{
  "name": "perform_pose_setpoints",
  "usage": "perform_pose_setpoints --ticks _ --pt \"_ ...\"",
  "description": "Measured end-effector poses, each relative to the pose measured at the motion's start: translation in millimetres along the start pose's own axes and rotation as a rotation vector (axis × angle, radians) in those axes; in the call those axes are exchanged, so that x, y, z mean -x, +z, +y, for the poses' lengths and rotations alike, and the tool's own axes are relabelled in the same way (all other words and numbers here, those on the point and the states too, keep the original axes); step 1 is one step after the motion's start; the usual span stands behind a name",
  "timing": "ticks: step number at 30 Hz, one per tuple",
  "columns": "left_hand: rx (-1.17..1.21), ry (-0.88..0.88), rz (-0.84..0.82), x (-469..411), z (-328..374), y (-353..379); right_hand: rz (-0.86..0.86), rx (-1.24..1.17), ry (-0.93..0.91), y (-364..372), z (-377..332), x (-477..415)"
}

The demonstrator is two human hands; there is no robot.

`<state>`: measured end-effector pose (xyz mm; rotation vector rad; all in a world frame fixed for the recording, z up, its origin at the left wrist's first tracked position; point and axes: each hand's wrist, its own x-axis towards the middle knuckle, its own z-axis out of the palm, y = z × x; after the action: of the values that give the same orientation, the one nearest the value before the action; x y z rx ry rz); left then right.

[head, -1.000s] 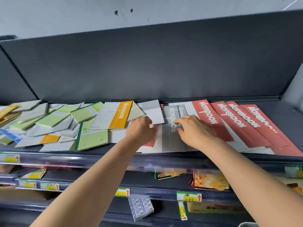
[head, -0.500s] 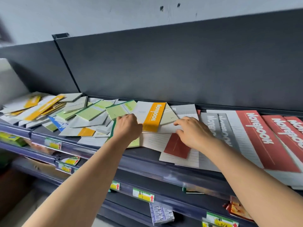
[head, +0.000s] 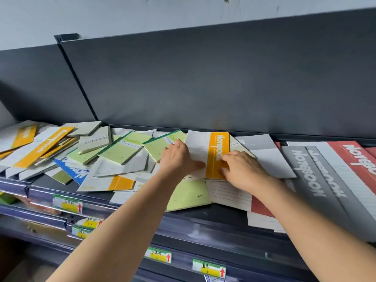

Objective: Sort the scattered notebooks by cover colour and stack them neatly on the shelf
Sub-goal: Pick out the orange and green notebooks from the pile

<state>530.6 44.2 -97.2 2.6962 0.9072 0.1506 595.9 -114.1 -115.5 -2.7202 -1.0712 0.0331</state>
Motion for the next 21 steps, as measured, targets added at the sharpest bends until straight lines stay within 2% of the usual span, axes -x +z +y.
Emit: perform_pose_setpoints --ticks 4,6,9,11,14,16,18,21 --pt "0.121 0.047 -0.028 -17.8 -1.4 -3.9 -0.015 -0.026 0.076 -5.2 -0.5 -3.2" --pt "0.153 0.08 0.025 -23.8 -1.4 -9.5 0.0 -0.103 0.132 -8.0 -2.6 -2.9" --pt "0.333 0.092 0.195 -30.3 -7.5 -26.1 0.118 -0.319 0.242 -9.6 -8.8 -7.9" --pt "0.467 0.131 0.223 -29.6 -11.7 -37.6 0.176 -0.518 0.317 -11.4 -13.2 -14.2" --pt "0.745 0.187 0.07 -20.5 -17.8 -51.1 0.265 -0.813 0.345 -12.7 -23.5 -22.5" --pt "0.762 0.218 -0.047 -14.1 -21.4 -55.5 0.336 -0.937 0.363 -12.5 -26.1 -25.7" --pt "0.645 0.244 -0.115 -10.1 -27.6 -54.2 0.401 -0.869 0.386 -13.7 -24.9 -25.0" --pt "0.483 0.23 -0.156 -10.5 -38.5 -43.3 0.414 -0.575 0.453 -16.9 -13.4 -16.7"
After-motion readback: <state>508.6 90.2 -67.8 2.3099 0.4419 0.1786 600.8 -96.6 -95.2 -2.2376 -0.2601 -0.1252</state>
